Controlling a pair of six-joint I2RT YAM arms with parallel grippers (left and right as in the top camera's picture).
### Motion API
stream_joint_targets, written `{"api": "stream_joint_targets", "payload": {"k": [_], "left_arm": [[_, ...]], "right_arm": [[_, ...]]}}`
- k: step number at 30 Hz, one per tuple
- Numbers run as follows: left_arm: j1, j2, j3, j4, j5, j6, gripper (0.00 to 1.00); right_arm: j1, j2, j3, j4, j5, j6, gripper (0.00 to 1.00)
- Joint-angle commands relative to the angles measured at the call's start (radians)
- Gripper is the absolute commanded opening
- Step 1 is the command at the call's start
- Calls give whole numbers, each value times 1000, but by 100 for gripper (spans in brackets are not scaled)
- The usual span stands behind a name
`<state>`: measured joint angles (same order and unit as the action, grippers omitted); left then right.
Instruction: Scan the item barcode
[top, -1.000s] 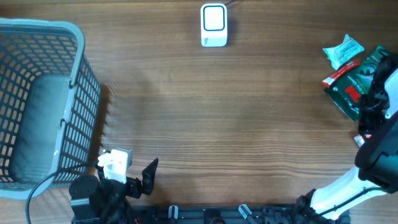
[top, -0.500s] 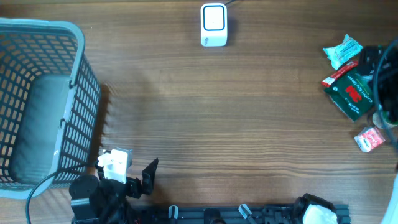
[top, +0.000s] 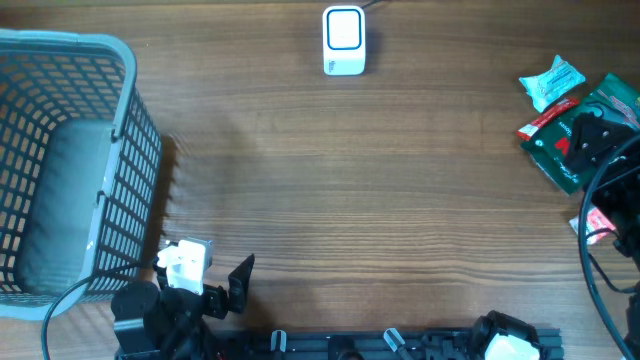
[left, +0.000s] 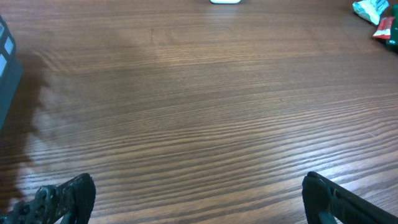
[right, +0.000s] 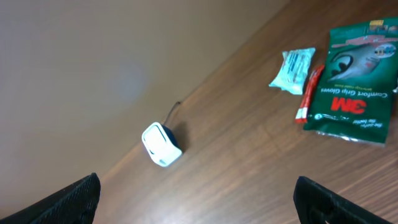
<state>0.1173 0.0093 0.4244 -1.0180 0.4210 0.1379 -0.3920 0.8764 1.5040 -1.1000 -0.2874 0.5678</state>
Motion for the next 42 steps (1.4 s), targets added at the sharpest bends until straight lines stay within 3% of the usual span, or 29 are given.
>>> {"api": "stream_joint_targets", "payload": {"k": [1, 5, 10, 17, 22, 29, 37, 42], "left_arm": [[3, -3, -2, 3, 16, 13, 100], [3, -3, -2, 3, 16, 13, 100], [3, -3, -2, 3, 16, 13, 100], [3, -3, -2, 3, 16, 13, 100], [3, -3, -2, 3, 16, 12, 100], [3, -3, -2, 3, 16, 13, 100], [3, -3, -2, 3, 16, 12, 100], [3, -3, -2, 3, 16, 13, 100]], "right_arm": [[40, -32, -47, 119, 17, -50, 100], [206, -154, -195, 369, 64, -233, 100], [270, -383, -500, 668, 84, -235, 100], [271, -774, -1068, 1183, 76, -224, 100], [271, -873, -1286, 1313, 77, -208, 100], [295, -874, -1499, 1364, 180, -136, 100], [331, -874, -1499, 1104, 288, -157, 100], [331, -874, -1499, 1103, 257, -241, 100]]}}
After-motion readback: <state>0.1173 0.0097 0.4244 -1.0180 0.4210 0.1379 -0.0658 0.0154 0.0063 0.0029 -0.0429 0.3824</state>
